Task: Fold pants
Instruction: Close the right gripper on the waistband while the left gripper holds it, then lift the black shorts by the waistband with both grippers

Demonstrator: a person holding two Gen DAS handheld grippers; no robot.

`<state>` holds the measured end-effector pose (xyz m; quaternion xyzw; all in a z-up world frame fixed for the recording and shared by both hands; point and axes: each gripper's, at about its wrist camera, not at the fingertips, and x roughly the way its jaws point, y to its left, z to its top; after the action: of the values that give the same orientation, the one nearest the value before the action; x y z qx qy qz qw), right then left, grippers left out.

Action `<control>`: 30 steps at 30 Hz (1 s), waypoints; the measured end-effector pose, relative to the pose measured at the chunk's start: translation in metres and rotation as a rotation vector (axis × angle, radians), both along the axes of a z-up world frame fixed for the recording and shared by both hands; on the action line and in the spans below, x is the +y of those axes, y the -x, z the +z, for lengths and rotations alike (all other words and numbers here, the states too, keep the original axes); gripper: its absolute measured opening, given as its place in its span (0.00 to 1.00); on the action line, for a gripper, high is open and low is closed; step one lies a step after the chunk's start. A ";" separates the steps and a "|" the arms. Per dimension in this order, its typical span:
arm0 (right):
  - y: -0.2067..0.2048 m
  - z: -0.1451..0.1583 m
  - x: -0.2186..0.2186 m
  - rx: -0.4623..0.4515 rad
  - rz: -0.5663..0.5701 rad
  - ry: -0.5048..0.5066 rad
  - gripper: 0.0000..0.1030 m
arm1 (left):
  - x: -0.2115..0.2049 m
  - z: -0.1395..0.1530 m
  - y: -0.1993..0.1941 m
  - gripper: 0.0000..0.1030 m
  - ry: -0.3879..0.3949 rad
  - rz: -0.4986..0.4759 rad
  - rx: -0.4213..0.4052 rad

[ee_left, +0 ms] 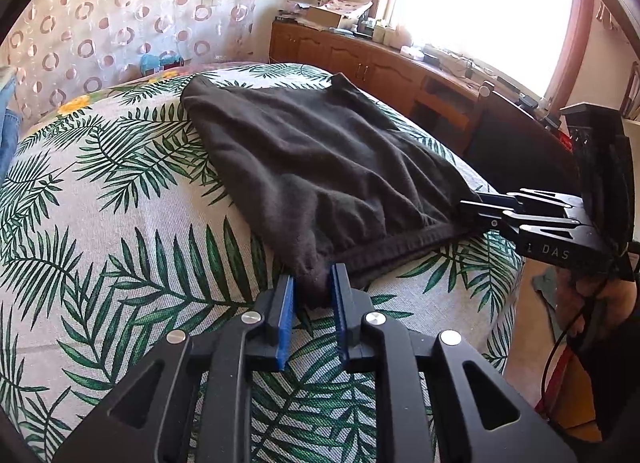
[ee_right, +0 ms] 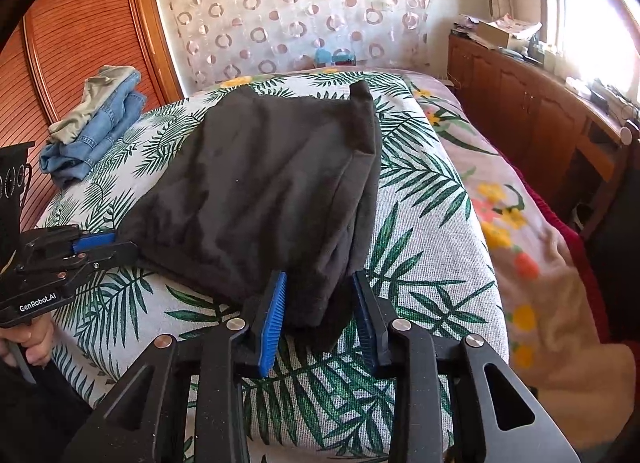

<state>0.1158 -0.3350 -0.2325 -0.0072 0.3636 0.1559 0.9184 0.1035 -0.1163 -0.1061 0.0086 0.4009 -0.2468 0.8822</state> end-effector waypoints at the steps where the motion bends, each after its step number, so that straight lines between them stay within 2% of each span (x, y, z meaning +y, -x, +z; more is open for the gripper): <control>1: 0.000 0.000 0.000 0.001 0.005 -0.004 0.27 | 0.000 0.000 0.000 0.18 0.001 -0.001 0.000; 4: -0.001 0.001 0.001 0.008 0.021 -0.018 0.15 | 0.000 0.001 0.000 0.14 0.010 -0.010 0.008; 9: 0.000 0.003 0.001 -0.004 0.016 -0.021 0.08 | 0.006 0.015 0.002 0.13 0.040 -0.019 -0.011; 20: 0.027 0.057 0.008 -0.154 0.078 -0.072 0.07 | 0.035 0.088 0.016 0.12 0.112 0.015 -0.170; 30: 0.055 0.118 0.024 -0.298 0.165 -0.091 0.07 | 0.069 0.149 0.031 0.11 0.139 0.053 -0.323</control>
<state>0.0609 -0.3112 -0.1142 -0.0186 0.2143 0.2443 0.9456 0.0723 -0.0475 0.0430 -0.0235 0.2357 -0.2461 0.9398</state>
